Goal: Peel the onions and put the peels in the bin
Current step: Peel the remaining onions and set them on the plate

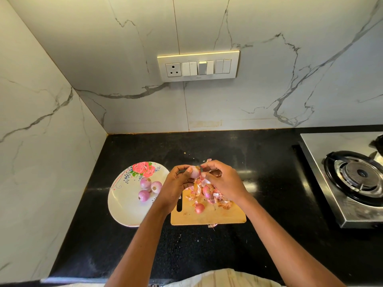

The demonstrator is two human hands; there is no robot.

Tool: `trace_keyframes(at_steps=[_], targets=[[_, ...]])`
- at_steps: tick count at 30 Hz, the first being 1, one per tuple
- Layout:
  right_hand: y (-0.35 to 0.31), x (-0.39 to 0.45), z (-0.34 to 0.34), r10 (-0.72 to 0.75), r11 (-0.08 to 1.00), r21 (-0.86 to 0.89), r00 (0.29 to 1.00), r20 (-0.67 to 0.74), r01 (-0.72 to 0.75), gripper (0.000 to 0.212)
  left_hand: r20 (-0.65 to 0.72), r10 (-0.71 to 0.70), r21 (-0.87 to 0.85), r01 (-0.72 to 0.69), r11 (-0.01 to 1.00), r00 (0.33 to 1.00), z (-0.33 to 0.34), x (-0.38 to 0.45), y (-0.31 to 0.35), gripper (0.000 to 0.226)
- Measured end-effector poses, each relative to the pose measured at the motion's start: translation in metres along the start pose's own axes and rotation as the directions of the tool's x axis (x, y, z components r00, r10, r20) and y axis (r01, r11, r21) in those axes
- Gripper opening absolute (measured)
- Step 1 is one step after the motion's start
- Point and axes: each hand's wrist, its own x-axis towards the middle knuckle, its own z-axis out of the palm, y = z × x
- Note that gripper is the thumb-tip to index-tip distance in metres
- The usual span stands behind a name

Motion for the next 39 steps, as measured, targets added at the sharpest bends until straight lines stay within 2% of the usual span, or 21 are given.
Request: trace_keyframes(at_steps=[6, 16, 30, 32, 35, 37, 39], targets=[[-0.009, -0.002, 0.001, -0.107, 0.994, -0.031, 0.993, -0.043, 0.106, 0.033, -0.018, -0.004, 0.037, 0.005, 0.999, 1.0, 0.004, 0.004, -0.002, 0.024], [-0.005, -0.005, -0.002, -0.184, 0.98, -0.092, 0.98, -0.077, 0.177, 0.021, 0.0, -0.004, 0.05, 0.004, 0.999, 1.0, 0.003, 0.003, -0.003, 0.026], [-0.013, -0.008, 0.008, -0.241, 0.966, -0.149, 0.942, -0.235, 0.21, 0.014, 0.024, -0.009, -0.009, 0.009, 1.0, 1.0, 0.011, 0.001, 0.0, 0.029], [-0.012, -0.007, 0.008, -0.219, 0.974, -0.124, 0.938, -0.269, 0.191, 0.012, 0.041, -0.002, -0.027, 0.003, 1.0, 0.999, 0.01, 0.001, 0.002, 0.027], [-0.01, -0.003, 0.006, -0.102, 0.995, -0.017, 0.946, -0.309, 0.101, 0.009, 0.068, -0.005, -0.082, 0.011, 0.997, 0.998, 0.01, -0.002, 0.003, 0.025], [-0.004, 0.002, 0.001, -0.023, 0.999, 0.038, 0.958, -0.287, 0.035, 0.011, 0.054, -0.022, -0.126, 0.029, 0.992, 0.998, 0.01, -0.003, 0.003, 0.021], [0.005, 0.005, -0.003, 0.008, 1.0, 0.011, 0.978, -0.209, -0.006, 0.013, 0.025, -0.047, -0.157, 0.051, 0.986, 0.999, 0.008, -0.003, 0.003, 0.018]])
